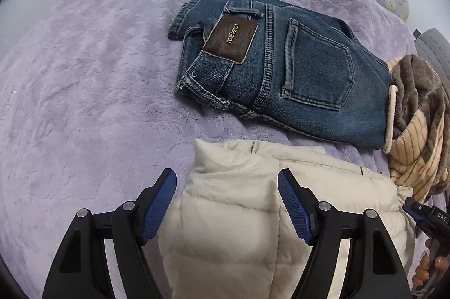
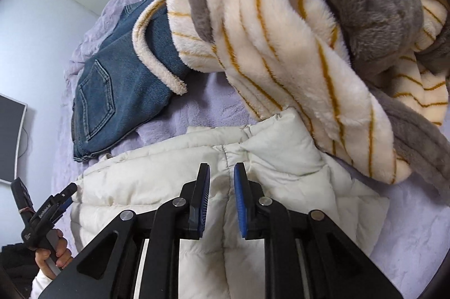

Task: Fold large clothes
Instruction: 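Open both tools and release the folded jacket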

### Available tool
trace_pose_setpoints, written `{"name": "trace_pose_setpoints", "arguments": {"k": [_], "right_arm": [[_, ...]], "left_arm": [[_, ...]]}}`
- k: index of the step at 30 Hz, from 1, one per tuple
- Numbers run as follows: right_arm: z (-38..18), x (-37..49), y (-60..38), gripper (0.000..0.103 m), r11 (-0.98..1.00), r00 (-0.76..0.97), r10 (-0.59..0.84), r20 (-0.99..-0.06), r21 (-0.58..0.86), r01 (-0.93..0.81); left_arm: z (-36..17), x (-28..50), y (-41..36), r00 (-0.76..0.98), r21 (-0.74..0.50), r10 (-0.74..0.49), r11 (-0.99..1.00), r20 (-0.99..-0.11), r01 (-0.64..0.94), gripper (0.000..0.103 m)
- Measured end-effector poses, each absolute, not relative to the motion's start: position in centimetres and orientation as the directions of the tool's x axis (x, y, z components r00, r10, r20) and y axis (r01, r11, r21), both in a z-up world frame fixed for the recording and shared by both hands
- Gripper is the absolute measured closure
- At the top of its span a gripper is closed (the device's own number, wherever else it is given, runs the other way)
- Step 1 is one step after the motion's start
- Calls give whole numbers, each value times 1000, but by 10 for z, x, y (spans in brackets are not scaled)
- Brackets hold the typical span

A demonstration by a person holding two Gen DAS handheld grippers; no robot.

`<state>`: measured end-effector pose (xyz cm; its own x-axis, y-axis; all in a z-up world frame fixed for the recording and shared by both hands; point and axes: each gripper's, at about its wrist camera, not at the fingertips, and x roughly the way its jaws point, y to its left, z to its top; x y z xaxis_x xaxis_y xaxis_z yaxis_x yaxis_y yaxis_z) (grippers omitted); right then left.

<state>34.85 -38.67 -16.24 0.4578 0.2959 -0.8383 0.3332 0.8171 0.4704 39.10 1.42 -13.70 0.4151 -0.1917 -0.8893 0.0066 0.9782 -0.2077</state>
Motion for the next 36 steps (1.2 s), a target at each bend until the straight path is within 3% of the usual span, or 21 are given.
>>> {"name": "trace_pose_setpoints", "arguments": {"k": [1,3,6,13,14,16,20,25,27,29,33,35,36], "right_arm": [[-157,343,-387,61,809,468,303,-830,484,335],[-145,330,-387,50,794,490,316,-812,509,333],[-132,308,-381,50,784,504,338,-795,534,316],[-125,260,-367,50,749,493,373,-786,569,340],[-125,254,-366,50,743,492,377,-785,573,344],[-126,242,-360,50,734,486,384,-785,579,355],[-127,211,-353,49,717,480,400,-781,593,366],[-134,180,-344,31,679,474,440,-763,628,380],[-137,170,-341,30,666,471,449,-759,636,389],[-142,162,-339,19,650,470,459,-754,645,401],[-155,153,-339,18,612,475,466,-747,660,437],[-164,149,-340,3,582,472,478,-741,670,461],[-168,146,-341,0,566,479,480,-736,676,472]], "left_arm": [[-132,384,16,417,-210,-196,978,-888,11,27],[-123,370,19,420,-221,-208,975,-883,17,27],[-114,346,22,409,-225,-214,974,-887,21,15],[-113,289,21,357,-212,-205,977,-911,21,15],[-113,282,19,356,-202,-197,979,-914,24,14],[-111,268,18,360,-177,-173,984,-917,22,0],[-111,243,15,353,-173,-174,984,-919,36,0],[-122,221,18,308,-181,-174,984,-935,7,0],[-130,216,21,285,-177,-166,984,-944,-14,0],[-137,212,25,266,-176,-160,984,-951,-36,0],[-145,204,29,245,-158,-138,985,-960,-64,0],[-149,200,31,239,-156,-136,986,-961,-65,0],[-151,199,31,238,-153,-133,986,-962,-66,0]]}}
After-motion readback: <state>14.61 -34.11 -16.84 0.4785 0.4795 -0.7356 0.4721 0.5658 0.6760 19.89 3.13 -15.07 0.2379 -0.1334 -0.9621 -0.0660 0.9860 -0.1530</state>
